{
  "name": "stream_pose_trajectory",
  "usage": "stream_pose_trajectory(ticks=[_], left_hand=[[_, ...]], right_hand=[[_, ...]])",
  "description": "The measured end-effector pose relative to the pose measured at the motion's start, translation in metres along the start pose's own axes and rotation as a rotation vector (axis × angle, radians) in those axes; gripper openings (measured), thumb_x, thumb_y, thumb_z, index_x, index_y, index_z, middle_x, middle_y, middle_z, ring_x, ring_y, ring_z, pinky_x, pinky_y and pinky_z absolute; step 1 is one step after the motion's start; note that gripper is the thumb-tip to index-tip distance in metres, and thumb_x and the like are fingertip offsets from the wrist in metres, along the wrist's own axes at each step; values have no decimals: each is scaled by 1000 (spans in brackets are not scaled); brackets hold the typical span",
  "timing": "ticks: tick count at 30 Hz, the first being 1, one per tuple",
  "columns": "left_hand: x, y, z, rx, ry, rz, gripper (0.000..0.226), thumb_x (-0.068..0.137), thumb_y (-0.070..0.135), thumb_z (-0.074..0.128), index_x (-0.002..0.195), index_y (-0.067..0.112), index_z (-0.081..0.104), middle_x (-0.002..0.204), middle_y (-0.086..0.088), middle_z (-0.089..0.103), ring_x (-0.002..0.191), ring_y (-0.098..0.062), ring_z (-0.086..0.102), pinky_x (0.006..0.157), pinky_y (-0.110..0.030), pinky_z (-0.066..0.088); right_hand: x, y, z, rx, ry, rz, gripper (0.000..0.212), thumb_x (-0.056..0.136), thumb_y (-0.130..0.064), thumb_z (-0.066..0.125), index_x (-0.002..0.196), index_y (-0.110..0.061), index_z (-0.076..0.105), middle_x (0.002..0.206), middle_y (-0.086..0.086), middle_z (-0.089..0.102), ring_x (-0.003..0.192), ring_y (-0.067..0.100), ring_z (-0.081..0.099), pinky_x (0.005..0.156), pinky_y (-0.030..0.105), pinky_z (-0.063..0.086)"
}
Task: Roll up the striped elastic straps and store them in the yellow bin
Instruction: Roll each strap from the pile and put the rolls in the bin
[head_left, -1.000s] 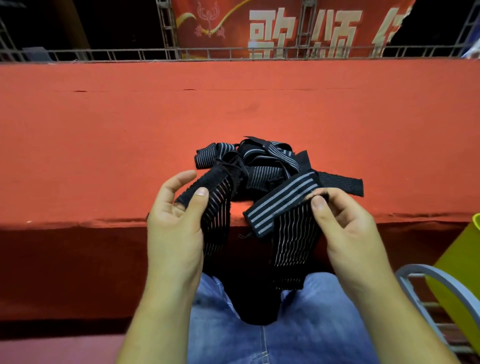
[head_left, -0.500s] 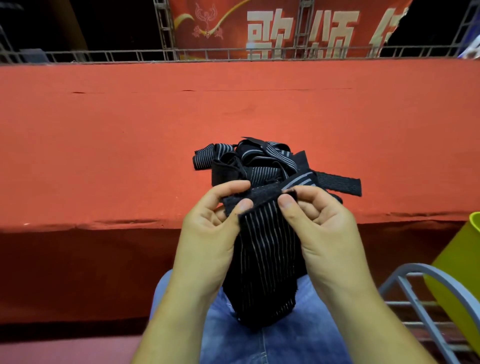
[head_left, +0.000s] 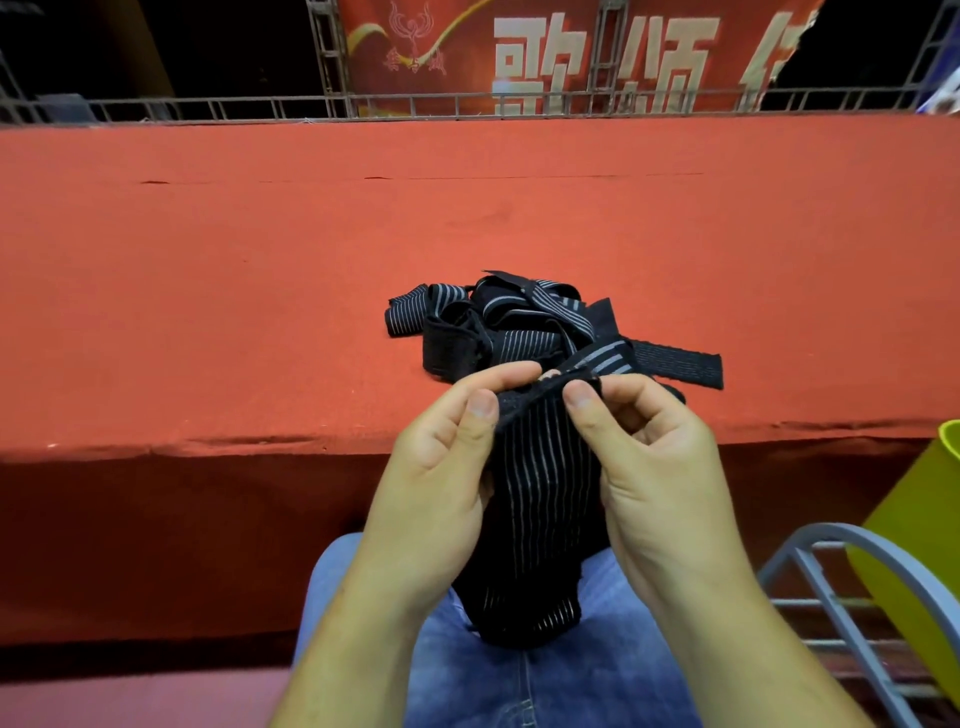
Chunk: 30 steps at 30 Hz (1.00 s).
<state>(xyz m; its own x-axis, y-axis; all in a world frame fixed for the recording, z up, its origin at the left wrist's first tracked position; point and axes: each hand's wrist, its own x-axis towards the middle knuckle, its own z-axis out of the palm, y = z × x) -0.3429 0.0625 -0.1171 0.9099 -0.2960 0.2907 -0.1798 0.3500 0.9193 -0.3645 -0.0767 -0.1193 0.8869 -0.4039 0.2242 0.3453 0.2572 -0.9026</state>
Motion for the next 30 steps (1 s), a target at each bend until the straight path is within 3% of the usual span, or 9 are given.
stream_pose_trajectory(ticks=[5,11,14,17,19,22,26,30], left_hand=[[1,0,1,29,3,26,34,99,30,46,121,17,69,123,-3,75,115,-17,71,93,-27,57],[1,-2,1,71,19,51,33,102,28,44,121,17,69,125,-1,75,120,-19,69,101,-38,53],[0,-2,1,71,4,35,34,102,32,45,121,18,70,126,-1,74,120,-18,69,99,-35,53],[-1,-1,0,71,-43,33,37,101,49,54,123,25,71,131,-3,72,125,-23,66,105,-45,50],[-2,-1,-1,141,-59,50,39,97,51,64,126,26,69,130,0,72,123,-21,67,103,-39,53],[-1,0,0,182,-14,90,24,99,23,64,122,20,70,119,3,77,109,-10,71,91,-22,54],[0,-1,1,160,38,123,22,95,19,60,112,21,74,113,3,79,109,-12,73,90,-21,54],[1,-2,0,174,77,135,20,96,17,60,102,25,78,110,3,79,109,-13,73,92,-22,54]], right_hand=[[-1,-2,0,55,1,34,10,72,-34,82,78,-26,79,80,-3,73,78,11,68,72,22,55],[-2,-2,-2,83,-20,73,11,76,-30,79,84,-22,80,86,0,76,83,12,71,75,23,58],[-1,-1,-2,76,-5,71,13,77,-32,80,86,-22,78,90,2,75,88,15,71,79,27,57],[-1,0,-2,72,15,74,15,78,-31,79,87,-20,75,84,2,74,80,13,71,72,24,58],[-1,-1,-2,88,19,79,19,78,-29,78,91,-16,71,79,1,74,73,10,70,66,20,57],[-1,-1,-3,82,9,66,22,77,-29,79,92,-15,70,85,0,73,78,9,70,69,20,57],[1,1,-4,90,-1,87,25,76,-27,79,98,-18,71,90,3,75,88,16,70,83,31,57],[1,1,-8,-43,-13,81,29,75,-39,79,99,-22,83,97,4,81,96,17,76,89,37,57]])
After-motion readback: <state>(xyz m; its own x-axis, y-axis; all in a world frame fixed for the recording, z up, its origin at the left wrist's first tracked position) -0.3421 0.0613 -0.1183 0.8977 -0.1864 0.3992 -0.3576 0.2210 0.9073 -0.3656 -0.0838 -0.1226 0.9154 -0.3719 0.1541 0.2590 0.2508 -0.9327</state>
